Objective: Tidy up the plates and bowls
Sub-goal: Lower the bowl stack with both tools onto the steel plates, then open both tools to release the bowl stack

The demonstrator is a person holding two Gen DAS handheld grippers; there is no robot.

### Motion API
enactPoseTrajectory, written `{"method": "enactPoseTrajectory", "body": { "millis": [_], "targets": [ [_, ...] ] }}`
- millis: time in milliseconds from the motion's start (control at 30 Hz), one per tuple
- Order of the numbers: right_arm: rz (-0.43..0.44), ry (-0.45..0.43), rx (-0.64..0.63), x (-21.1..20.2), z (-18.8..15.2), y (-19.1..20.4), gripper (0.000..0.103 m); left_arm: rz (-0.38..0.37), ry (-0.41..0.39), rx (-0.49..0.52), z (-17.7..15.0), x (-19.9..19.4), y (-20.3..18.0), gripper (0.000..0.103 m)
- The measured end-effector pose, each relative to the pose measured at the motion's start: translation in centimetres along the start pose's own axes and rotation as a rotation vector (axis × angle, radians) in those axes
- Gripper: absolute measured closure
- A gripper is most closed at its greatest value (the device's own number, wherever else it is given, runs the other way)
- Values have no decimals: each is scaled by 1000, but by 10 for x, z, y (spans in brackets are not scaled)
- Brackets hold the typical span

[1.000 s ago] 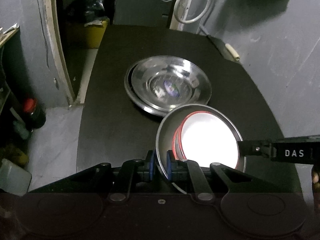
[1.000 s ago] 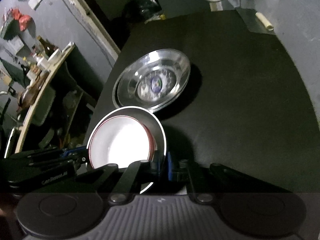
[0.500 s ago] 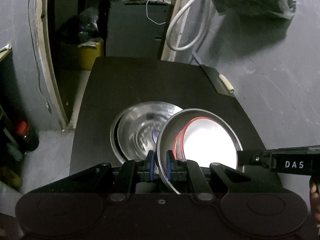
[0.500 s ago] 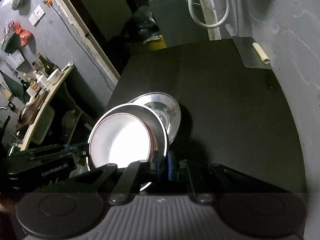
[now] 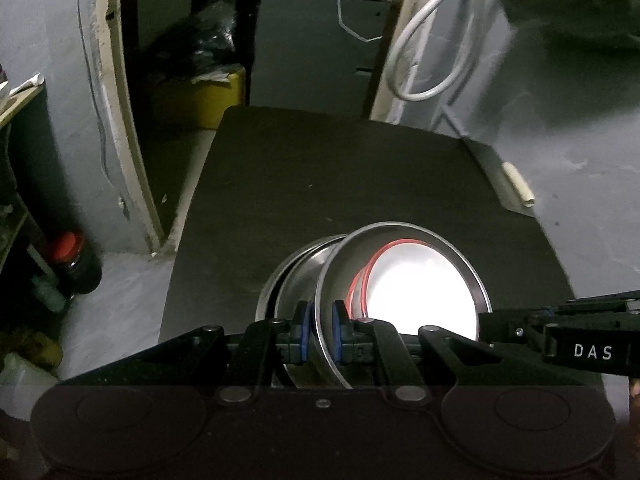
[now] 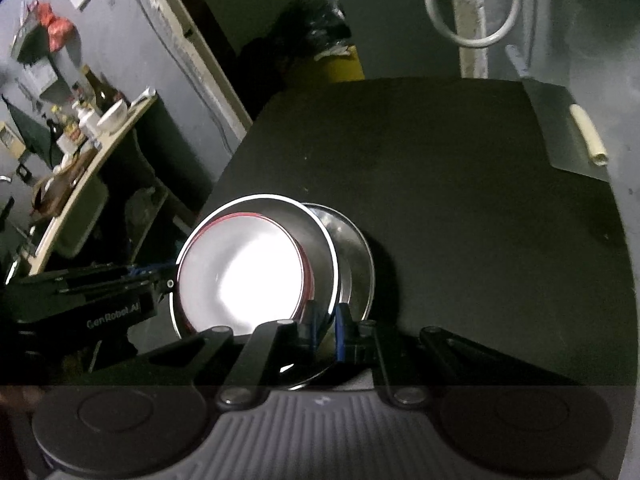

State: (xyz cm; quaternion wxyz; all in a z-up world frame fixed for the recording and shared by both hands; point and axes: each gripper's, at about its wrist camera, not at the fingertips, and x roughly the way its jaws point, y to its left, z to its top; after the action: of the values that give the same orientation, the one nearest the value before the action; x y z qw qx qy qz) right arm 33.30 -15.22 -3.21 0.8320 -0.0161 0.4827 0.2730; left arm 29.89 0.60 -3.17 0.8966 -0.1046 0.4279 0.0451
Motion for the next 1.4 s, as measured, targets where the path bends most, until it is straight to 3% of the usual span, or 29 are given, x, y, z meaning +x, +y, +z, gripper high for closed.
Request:
{"method": "enactPoseTrajectory", "body": {
  "millis": [400,900,1000,1100,1400],
  "targets": [
    [58,13,-11,20,10,6,91,55,9,-37,0,5,20,94],
    [48,-32,39,14,1,3,88,53,1,-1,-1,1,19,90],
    [46,-44,48,12,-2,5,88,64,-4,6,-2,-2,17,86],
    [41,-65,52,7,-5,6,87,78,-17,12,-2,-8,16,73],
    [31,-115,78,-7,-18,15,74,106,-52,33,-4,-28,16,44]
  ]
}}
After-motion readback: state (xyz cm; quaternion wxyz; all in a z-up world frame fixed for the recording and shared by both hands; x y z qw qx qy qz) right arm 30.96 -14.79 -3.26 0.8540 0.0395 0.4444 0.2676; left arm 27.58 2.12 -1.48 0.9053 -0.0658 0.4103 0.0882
